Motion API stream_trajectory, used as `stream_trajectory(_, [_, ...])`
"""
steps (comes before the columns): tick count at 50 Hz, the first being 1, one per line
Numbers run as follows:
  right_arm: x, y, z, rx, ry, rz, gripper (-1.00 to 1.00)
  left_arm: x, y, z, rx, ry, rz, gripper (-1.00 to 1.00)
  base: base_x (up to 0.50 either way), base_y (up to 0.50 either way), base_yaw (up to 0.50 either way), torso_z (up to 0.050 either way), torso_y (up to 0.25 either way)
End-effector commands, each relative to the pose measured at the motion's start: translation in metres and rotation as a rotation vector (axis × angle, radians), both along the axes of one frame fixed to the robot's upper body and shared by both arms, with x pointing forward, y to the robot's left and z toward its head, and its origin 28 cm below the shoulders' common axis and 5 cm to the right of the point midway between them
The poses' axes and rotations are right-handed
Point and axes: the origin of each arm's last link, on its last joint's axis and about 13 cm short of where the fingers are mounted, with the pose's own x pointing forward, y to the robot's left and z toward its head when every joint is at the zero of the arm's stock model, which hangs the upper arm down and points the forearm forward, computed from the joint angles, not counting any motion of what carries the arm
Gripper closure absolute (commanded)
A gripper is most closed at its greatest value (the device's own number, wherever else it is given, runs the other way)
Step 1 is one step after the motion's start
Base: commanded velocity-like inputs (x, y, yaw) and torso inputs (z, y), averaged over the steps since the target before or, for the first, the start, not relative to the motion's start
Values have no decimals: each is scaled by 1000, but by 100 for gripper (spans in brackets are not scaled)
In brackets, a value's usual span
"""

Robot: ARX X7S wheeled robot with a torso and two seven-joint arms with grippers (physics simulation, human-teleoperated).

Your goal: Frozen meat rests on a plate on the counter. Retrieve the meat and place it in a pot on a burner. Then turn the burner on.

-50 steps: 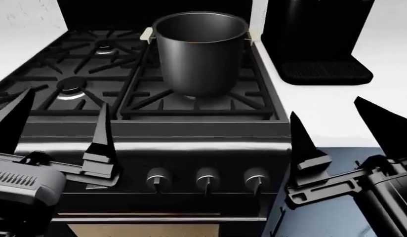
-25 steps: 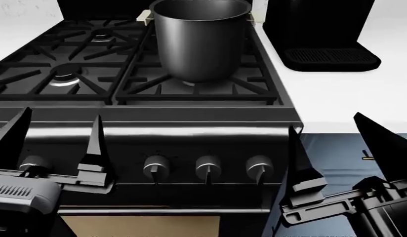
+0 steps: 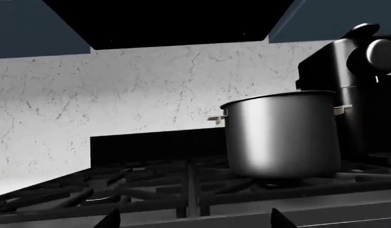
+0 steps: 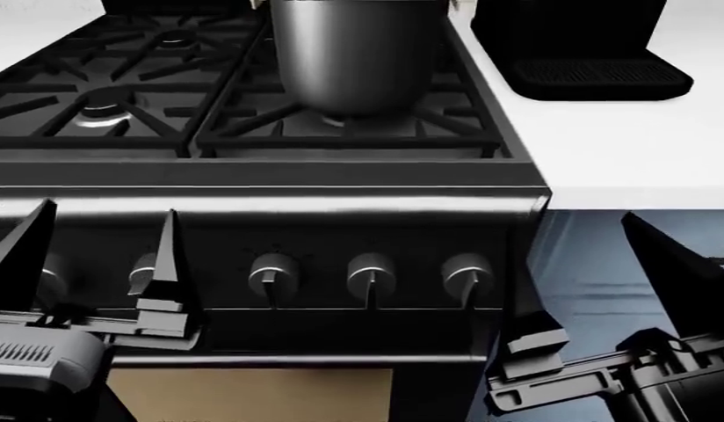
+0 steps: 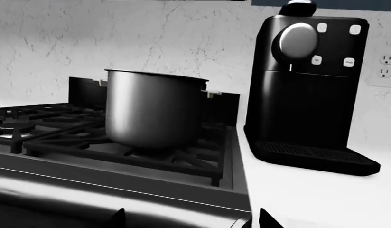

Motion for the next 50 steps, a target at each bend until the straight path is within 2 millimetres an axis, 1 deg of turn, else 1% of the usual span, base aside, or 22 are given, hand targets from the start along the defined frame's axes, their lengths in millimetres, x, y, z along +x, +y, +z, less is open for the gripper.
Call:
stream_trajectory(1, [-1, 1, -2, 3, 12, -5, -100, 0, 1, -3, -11, 0, 6, -100, 0, 0, 0, -50, 0])
stream_trajectory(14, [-1, 2, -3, 4, 29, -6, -100, -3, 3, -6, -22, 3, 19, -100, 0, 0, 0, -50, 0])
stream_trajectory(24, [-1, 3, -5, 11, 47, -14, -100, -1, 3, -6, -27, 1, 16, -100, 0, 0, 0, -50, 0])
stream_trajectory(50, [3, 13, -9, 6, 89, -10, -100, -2, 7, -13, -54, 3, 29, -100, 0, 0, 0, -50, 0])
